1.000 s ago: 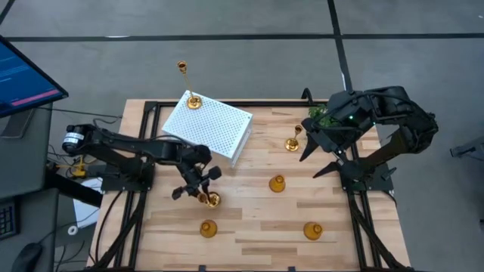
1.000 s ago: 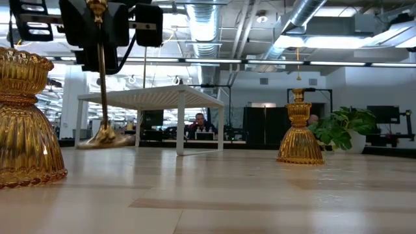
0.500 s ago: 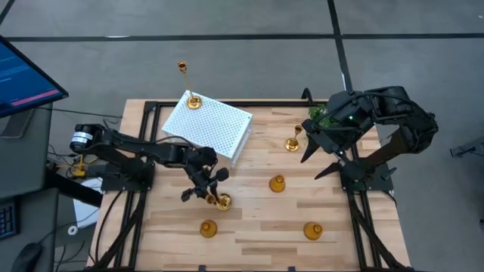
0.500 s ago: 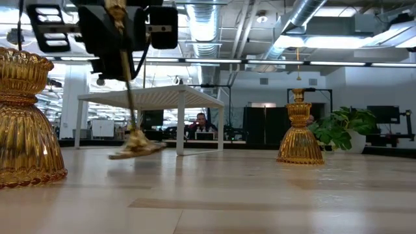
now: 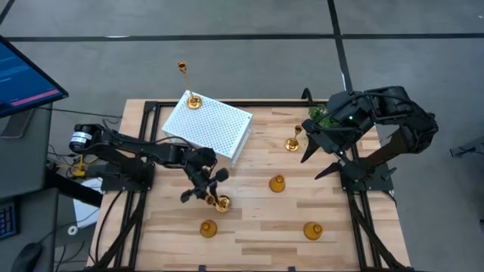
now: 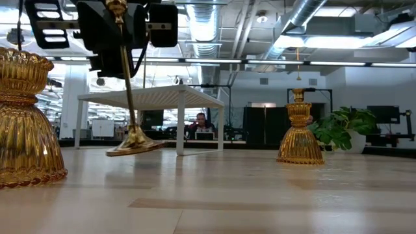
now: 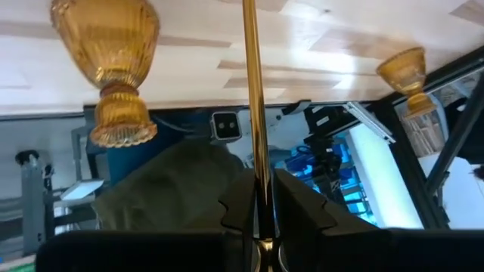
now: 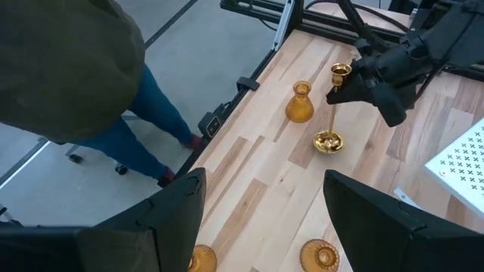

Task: Pick & Place candle stick holders
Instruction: Put the bottom gold candle holder on the shelf aligned with the other gold candle holder

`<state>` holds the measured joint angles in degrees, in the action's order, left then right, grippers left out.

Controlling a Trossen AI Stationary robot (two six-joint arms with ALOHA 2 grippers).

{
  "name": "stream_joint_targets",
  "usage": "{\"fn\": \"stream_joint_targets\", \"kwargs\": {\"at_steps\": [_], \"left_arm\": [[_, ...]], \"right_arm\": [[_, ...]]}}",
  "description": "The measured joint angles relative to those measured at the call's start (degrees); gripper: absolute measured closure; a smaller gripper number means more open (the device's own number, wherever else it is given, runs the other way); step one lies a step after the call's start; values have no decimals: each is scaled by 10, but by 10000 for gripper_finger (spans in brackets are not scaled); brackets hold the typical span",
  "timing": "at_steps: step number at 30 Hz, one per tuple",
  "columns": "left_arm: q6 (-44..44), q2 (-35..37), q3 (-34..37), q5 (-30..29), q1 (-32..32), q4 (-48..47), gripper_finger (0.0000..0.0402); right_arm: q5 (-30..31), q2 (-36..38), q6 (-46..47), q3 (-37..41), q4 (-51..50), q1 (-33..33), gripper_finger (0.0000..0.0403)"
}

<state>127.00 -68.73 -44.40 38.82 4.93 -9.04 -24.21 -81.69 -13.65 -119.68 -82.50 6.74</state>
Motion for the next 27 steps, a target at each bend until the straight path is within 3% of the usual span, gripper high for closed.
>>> {"fn": "stream_joint_targets", "kwargs": {"at_steps": [7, 14, 27], "left_arm": [[10, 0, 0, 15, 0, -3, 355], [4, 0, 0, -16, 0, -3, 351], [-5, 0, 0, -24, 0, 6, 289]], "right_arm": [[0, 0, 0, 0, 0, 0, 145], [0, 0, 0, 0, -8, 0, 145], [0, 0, -3, 0, -15, 0, 145]]}}
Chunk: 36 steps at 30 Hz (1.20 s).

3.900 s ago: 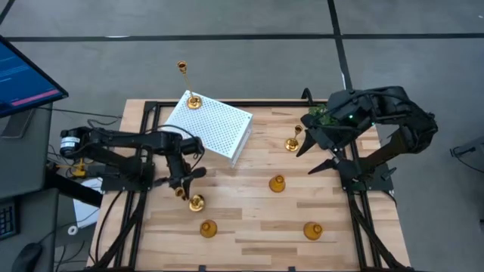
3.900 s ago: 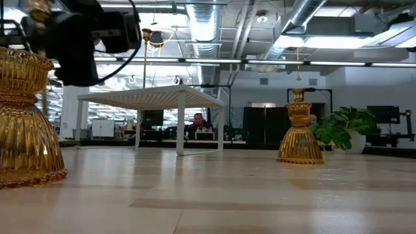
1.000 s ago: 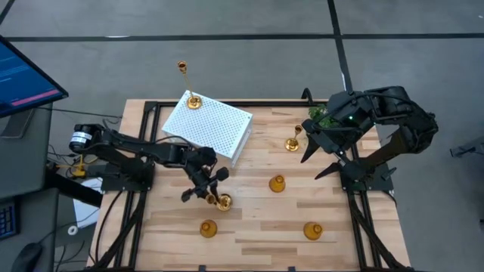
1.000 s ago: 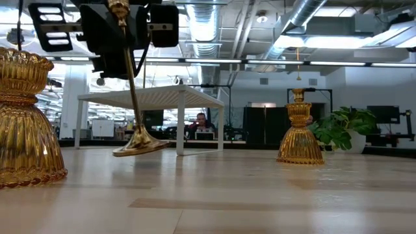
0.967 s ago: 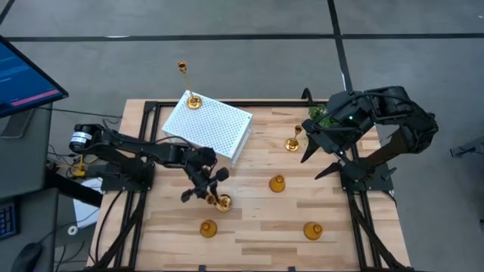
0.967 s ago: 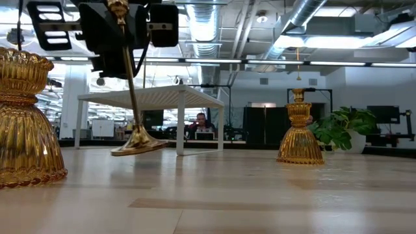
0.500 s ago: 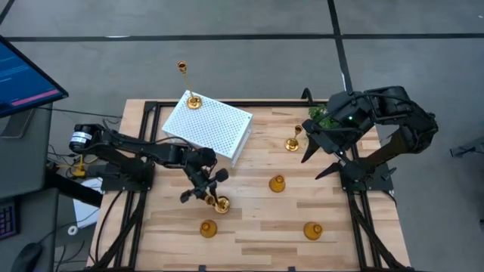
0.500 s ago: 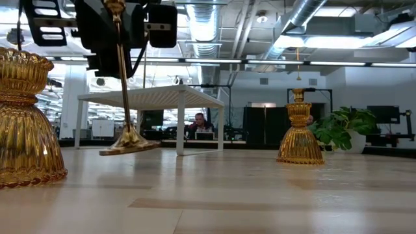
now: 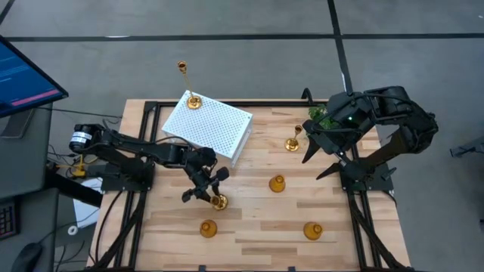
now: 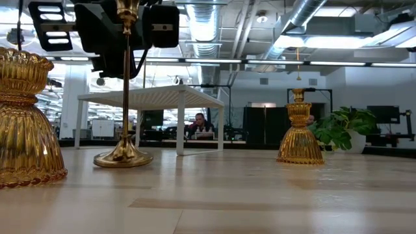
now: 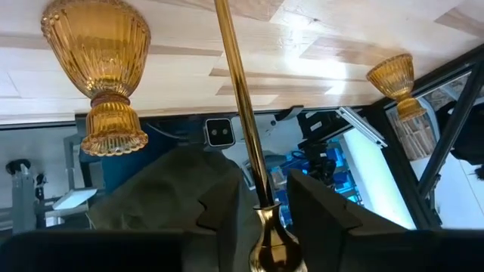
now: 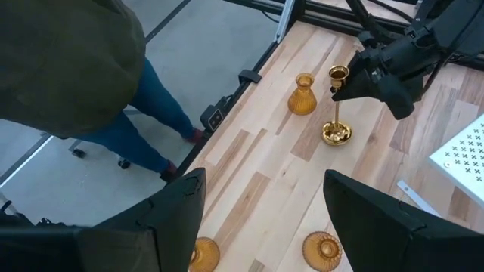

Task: Pick & Place candle stick holders
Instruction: Put the bottom gold candle holder on the shelf aligned with the other gold candle holder

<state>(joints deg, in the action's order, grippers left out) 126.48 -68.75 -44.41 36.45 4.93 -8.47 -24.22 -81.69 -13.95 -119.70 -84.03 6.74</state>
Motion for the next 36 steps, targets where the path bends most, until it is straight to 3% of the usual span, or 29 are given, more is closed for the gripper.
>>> {"fn": "stream_joint_targets", "kwargs": {"at_steps": [19, 33, 36], "left_arm": [[-14, 0, 0, -1, 0, 11, 223], [-32, 9, 0, 6, -38, 13, 219], [-32, 10, 0, 42, -37, 11, 219]], "right_arm": [[-29, 0, -10, 0, 0, 0, 145], [-30, 0, 0, 0, 0, 0, 145], [-30, 0, 3, 0, 0, 0, 145]]}}
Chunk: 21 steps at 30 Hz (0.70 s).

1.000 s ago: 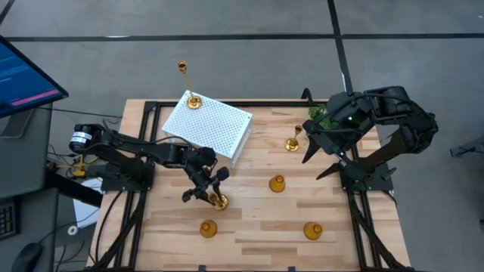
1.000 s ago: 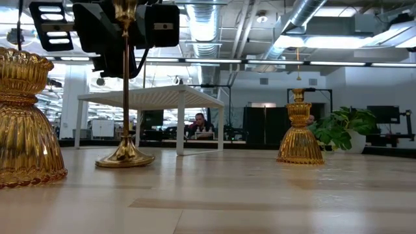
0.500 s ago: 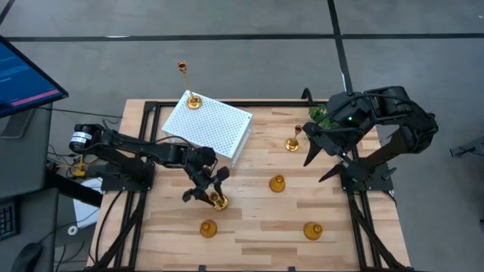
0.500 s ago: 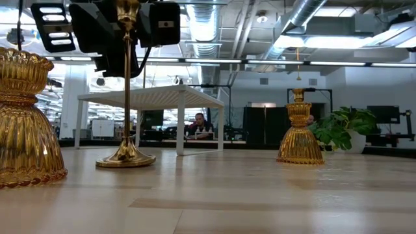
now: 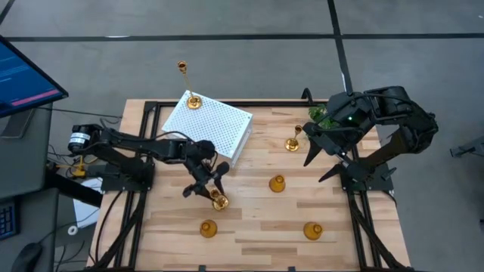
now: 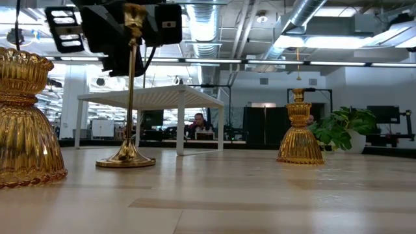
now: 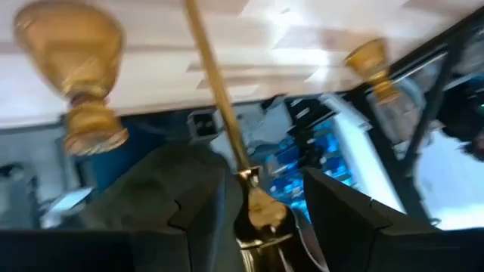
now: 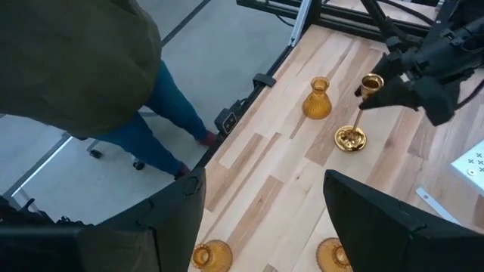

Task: Pick & Place candle stick holders
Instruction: Put the bottom gold candle holder on the shelf aligned with the other gold candle holder

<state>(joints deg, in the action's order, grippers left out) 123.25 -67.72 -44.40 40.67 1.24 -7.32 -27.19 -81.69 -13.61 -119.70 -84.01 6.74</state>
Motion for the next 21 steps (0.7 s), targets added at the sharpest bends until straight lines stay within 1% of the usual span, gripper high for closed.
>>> {"fn": "stream_joint_targets", "kwargs": {"at_steps": [2, 6, 14, 21], "left_arm": [[0, 3, 0, 15, 4, -2, 219], [2, 10, 2, 25, -1, -10, 219], [-13, 14, 1, 15, -41, -14, 219], [-16, 14, 1, 72, -38, -17, 219]], "right_arm": [[0, 0, 0, 0, 0, 0, 145], [0, 0, 1, 0, 3, 0, 145], [1, 0, -3, 0, 9, 0, 145], [1, 0, 7, 0, 17, 0, 145]]}}
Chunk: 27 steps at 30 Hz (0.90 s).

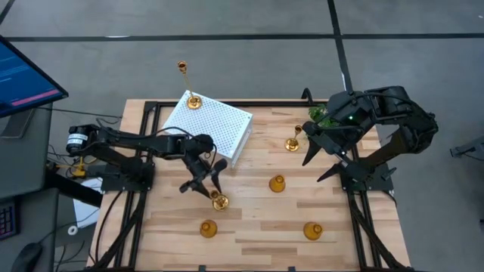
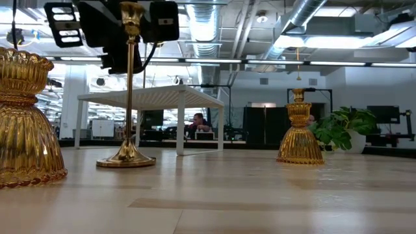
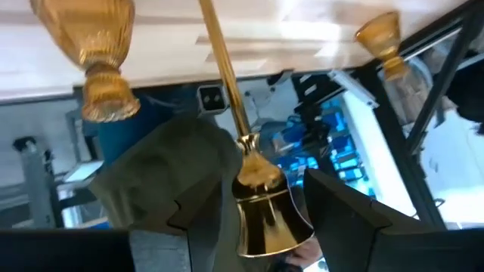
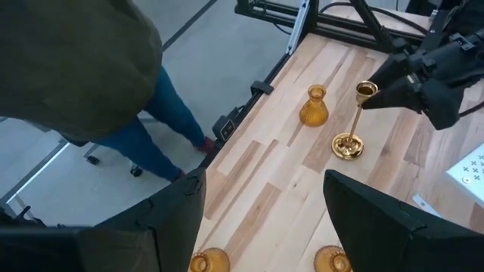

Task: Pick & Place candle stick holders
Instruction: Put the bottom gold candle holder on the shelf aligned with the other gold candle holder

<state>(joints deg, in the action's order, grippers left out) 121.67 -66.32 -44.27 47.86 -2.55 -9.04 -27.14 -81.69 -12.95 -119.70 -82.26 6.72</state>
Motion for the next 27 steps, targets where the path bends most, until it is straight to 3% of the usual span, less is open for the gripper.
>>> {"fn": "stream_joint_targets", "kwargs": {"at_steps": [15, 23, 27], "left_arm": [[-47, 52, 0, -40, -60, -94, 219], [-77, 127, 1, -68, -100, -104, 219], [-75, 200, 0, -123, -117, -121, 227]], "right_arm": [[4, 0, -4, 0, 18, -1, 145], [83, -12, -1, 0, 19, -2, 145], [117, -30, 1, 0, 21, -8, 145]]}}
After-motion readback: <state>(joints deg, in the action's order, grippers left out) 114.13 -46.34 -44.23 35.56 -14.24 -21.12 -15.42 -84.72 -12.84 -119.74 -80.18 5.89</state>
